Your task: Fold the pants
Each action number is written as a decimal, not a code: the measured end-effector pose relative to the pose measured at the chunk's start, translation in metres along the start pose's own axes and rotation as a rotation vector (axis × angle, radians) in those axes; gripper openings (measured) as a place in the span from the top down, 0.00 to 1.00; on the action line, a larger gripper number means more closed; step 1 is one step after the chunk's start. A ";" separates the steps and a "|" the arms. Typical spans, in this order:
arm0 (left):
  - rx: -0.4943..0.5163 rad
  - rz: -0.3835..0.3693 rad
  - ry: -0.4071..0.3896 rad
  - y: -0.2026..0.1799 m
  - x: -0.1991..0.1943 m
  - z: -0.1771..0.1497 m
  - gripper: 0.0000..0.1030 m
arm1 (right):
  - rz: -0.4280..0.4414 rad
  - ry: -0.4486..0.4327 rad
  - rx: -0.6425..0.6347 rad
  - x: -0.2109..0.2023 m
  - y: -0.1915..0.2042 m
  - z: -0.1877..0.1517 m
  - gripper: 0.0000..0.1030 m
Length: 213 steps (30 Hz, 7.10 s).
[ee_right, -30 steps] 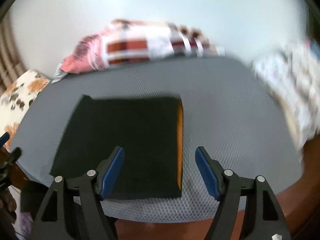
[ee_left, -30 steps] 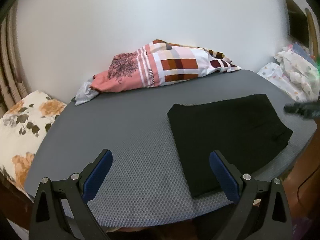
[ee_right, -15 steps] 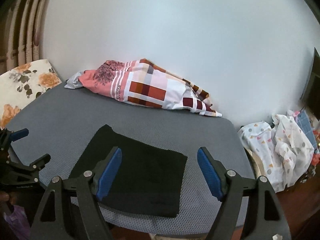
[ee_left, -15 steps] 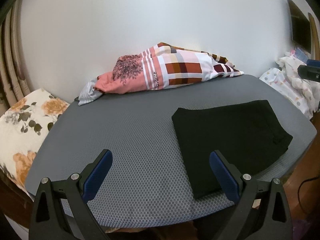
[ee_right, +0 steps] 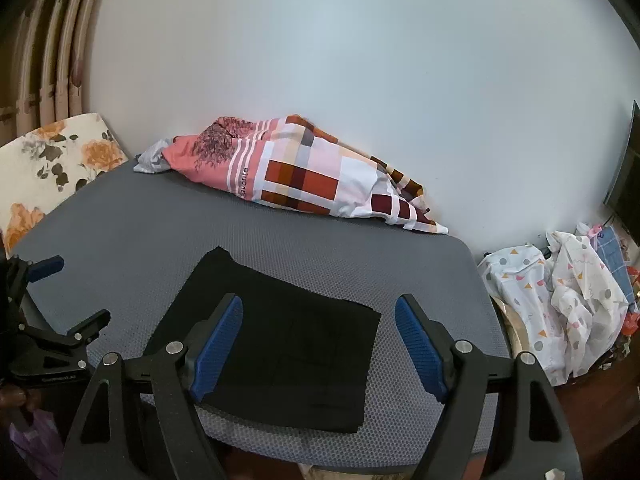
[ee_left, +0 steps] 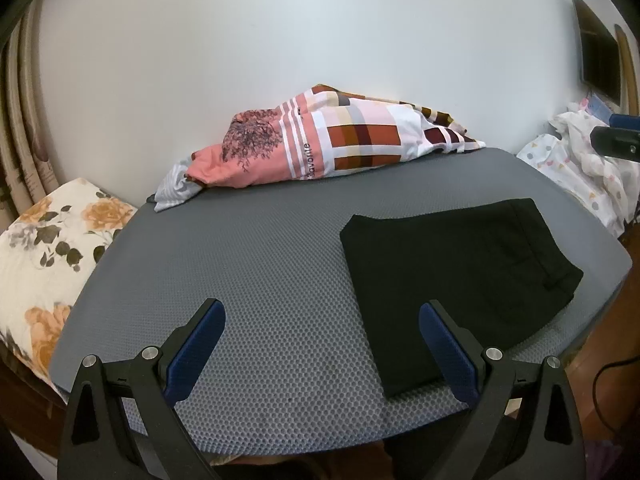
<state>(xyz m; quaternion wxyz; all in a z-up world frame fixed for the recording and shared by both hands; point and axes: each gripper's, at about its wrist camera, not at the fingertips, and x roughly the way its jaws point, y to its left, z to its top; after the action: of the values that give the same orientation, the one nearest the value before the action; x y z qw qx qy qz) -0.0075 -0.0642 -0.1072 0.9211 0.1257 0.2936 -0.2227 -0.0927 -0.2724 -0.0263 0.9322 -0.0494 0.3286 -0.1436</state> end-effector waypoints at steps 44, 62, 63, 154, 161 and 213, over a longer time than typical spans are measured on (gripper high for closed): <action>-0.012 -0.011 0.049 -0.001 0.012 -0.012 0.06 | 0.016 0.055 -0.040 0.020 0.010 -0.008 0.26; -0.197 -0.370 0.232 0.036 0.093 0.001 0.06 | 0.439 0.308 0.567 0.139 -0.157 -0.099 0.55; -0.220 -0.385 0.258 0.040 0.105 0.001 0.06 | 0.446 0.322 0.620 0.146 -0.170 -0.109 0.56; -0.512 -0.483 0.191 0.245 0.169 0.072 0.82 | 1.162 0.435 0.665 0.308 0.049 0.041 0.76; -0.533 -0.393 0.150 0.313 0.211 0.092 0.82 | 1.192 0.438 0.657 0.364 0.114 0.092 0.76; -0.273 0.393 -0.162 0.250 0.070 0.063 0.03 | 0.580 0.069 0.155 0.216 0.188 0.096 0.16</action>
<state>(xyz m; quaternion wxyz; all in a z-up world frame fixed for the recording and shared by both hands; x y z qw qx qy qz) 0.1949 0.1069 -0.0741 0.9756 0.0365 0.2163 -0.0067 0.1722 -0.1578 -0.1162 0.9236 0.1228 0.3484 0.1025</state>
